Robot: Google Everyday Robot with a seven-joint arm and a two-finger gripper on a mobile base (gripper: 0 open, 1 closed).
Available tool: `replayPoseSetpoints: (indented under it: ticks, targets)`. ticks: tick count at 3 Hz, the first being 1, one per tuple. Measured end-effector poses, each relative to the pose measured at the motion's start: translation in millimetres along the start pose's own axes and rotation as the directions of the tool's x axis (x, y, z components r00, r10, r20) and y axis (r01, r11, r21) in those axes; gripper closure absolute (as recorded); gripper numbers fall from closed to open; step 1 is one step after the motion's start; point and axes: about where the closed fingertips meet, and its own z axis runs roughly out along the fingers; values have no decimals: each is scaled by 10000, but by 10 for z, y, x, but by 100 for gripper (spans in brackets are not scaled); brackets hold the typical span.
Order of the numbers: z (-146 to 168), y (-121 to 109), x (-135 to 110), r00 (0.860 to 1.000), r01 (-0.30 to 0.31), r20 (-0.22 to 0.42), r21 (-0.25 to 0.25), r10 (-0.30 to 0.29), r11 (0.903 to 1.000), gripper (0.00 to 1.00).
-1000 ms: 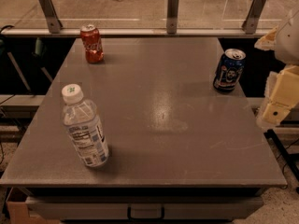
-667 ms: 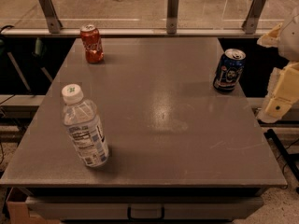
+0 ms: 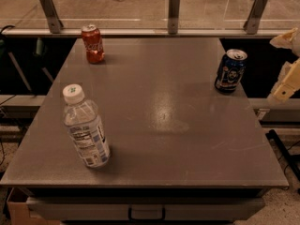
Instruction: Move pepsi can near coke can
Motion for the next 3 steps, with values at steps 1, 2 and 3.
replayPoseSetpoints:
  ticks: [1,2,3]
  targets:
    - [374,-339,156,9902,-491,1287,-409,540,9980,0]
    - [677,-506,110,9604,-748,2622,-845,946,9936,0]
    - [882,-565,-61,9048,-833,4057,-1299,1296,9880,0]
